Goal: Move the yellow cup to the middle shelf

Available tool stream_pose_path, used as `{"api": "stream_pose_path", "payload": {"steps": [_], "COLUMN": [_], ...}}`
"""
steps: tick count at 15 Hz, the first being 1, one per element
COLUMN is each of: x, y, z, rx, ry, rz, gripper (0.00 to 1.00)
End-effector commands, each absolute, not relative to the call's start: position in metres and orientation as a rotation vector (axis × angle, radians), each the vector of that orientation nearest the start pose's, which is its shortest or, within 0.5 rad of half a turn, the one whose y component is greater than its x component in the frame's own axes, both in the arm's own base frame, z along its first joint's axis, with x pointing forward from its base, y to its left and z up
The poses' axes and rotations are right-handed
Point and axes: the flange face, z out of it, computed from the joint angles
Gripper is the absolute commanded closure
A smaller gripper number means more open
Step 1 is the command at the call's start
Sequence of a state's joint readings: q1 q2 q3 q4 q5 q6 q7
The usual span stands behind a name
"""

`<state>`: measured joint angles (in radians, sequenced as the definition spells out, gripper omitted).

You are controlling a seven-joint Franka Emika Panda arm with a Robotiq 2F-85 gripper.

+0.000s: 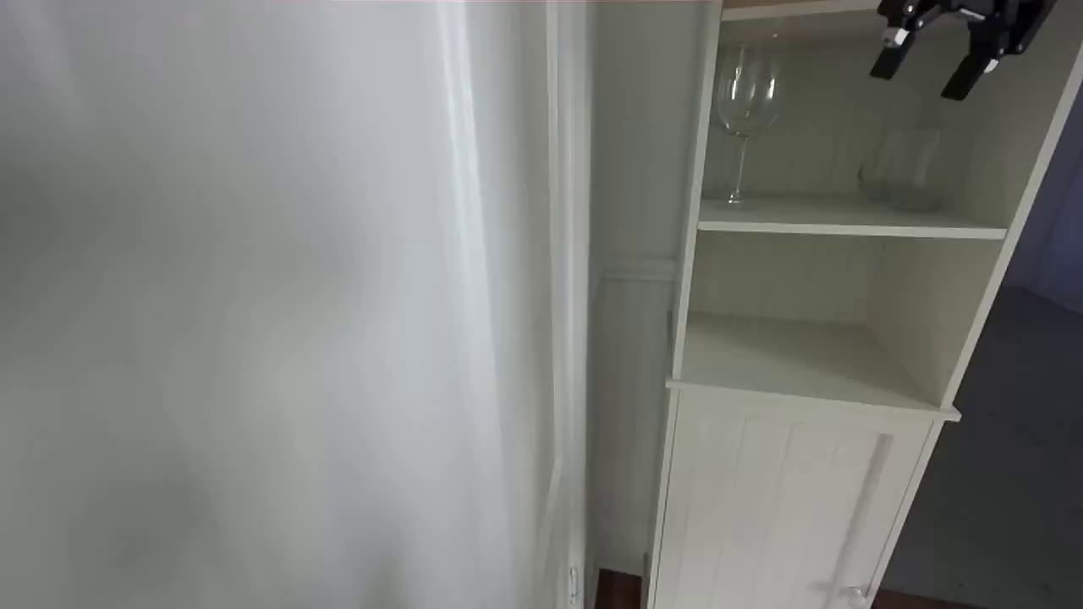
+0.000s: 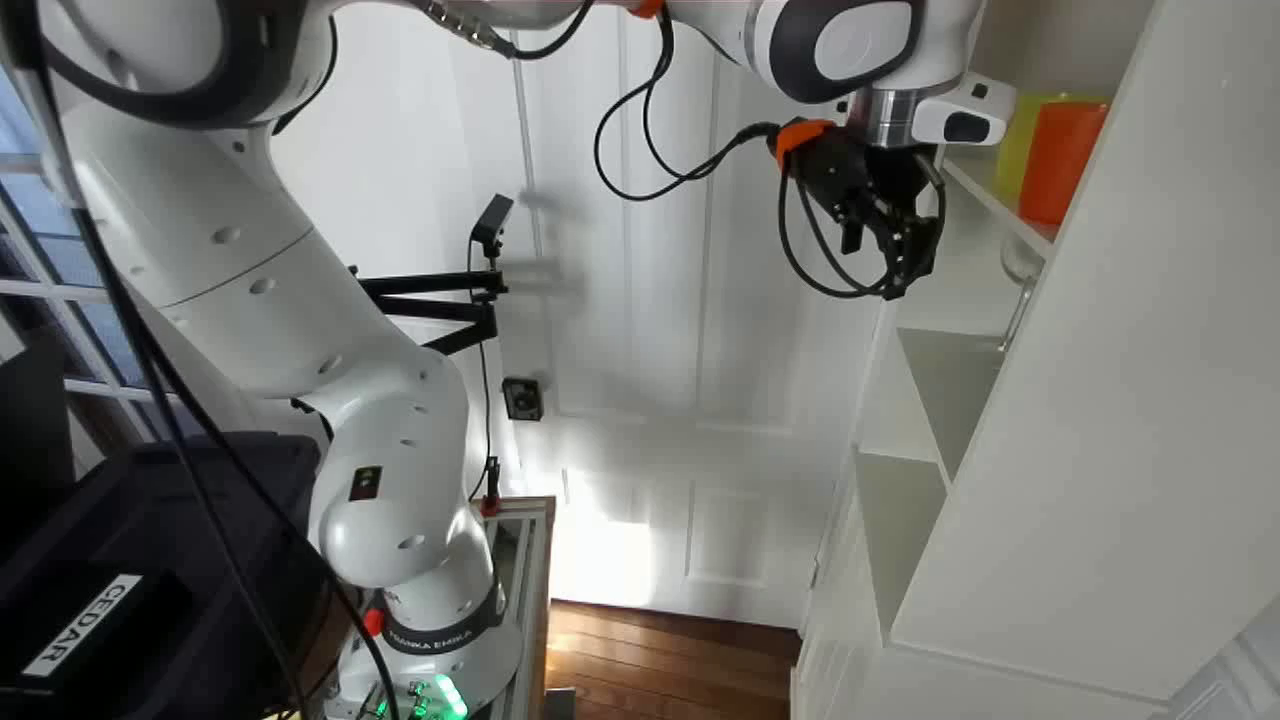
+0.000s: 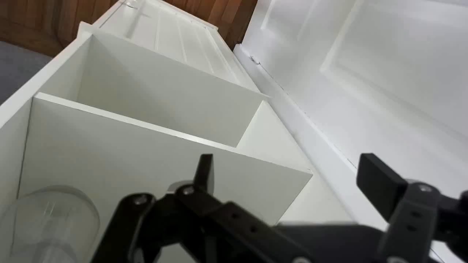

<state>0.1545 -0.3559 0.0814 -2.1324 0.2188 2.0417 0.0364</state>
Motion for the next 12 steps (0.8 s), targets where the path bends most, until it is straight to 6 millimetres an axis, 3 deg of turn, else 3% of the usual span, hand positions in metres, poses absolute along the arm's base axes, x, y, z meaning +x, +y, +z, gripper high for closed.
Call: {"api": "stream_pose_path", "payload": {"steps": [1, 4, 12], "x": [0.457, 0.457, 0.417], "y": [0.127, 0.127, 0.12], "z": [0.581, 0.581, 0.625], "rx": [-2.904, -2.904, -2.919], "ry": [-0.181, -0.181, -0.23], "rz": [-0.348, -0.348, -0.32], "gripper": [0.0, 0.0, 0.0]}}
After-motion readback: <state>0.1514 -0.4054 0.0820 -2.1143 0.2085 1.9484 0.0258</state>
